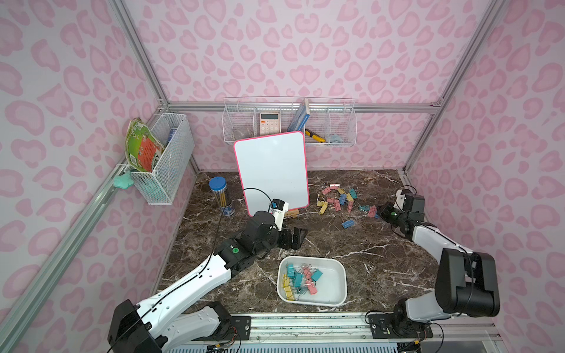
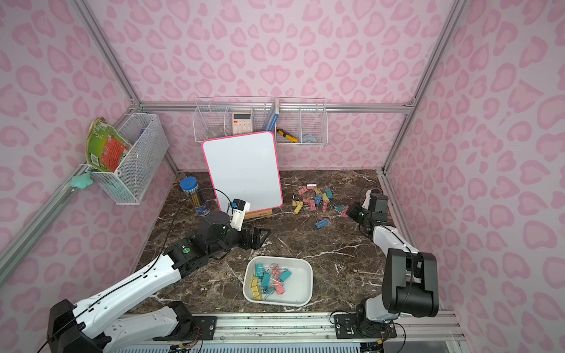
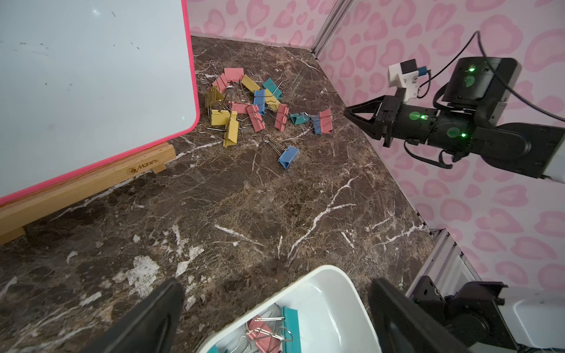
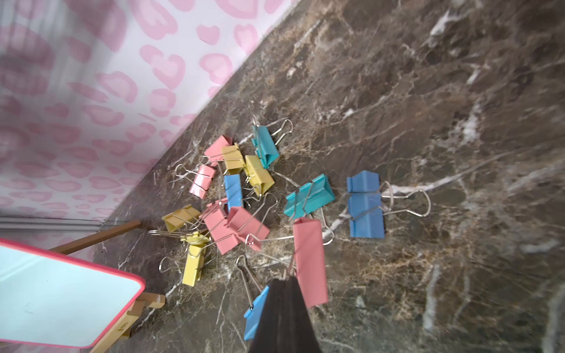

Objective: Put the binder clips in the storage box
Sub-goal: Pick up the binder clip at the center of the board, then place the binder clip in the storage box.

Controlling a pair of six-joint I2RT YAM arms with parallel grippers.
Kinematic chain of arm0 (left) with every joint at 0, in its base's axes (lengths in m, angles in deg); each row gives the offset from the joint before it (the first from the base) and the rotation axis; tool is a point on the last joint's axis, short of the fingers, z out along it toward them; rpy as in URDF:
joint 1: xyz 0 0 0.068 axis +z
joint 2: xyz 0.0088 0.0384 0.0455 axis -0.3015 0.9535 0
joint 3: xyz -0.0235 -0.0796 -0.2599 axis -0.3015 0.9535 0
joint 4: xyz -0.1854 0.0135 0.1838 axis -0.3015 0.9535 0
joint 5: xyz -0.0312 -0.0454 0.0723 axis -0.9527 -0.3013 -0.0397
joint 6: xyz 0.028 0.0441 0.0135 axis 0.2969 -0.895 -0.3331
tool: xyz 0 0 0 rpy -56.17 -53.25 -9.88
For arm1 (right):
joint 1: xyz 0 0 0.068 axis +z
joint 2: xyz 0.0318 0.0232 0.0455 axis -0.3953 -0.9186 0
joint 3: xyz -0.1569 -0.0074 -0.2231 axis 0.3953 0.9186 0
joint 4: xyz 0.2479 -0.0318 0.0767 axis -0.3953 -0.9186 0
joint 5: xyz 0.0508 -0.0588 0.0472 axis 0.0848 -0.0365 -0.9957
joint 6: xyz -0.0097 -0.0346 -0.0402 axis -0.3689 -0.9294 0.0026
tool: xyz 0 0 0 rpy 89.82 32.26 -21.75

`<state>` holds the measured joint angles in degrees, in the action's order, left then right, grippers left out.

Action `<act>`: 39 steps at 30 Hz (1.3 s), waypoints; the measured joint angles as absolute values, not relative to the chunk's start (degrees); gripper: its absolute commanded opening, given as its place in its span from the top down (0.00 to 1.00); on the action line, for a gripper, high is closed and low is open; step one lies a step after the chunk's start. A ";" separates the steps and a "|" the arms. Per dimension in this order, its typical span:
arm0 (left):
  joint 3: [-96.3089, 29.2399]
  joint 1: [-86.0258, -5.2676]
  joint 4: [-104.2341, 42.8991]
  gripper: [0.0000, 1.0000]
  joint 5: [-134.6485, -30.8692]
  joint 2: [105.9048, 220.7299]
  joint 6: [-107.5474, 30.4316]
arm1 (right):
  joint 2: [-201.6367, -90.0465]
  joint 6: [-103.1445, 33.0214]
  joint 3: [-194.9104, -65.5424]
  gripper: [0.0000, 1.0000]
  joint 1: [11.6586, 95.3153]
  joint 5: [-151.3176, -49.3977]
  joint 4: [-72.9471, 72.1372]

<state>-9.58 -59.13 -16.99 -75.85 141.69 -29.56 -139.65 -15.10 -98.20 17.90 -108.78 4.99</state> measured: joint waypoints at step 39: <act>-8.81 -59.13 -16.66 0.01 -61.12 138.52 -27.22 | -103.24 4.68 -70.23 0.80 81.52 -100.65 4.47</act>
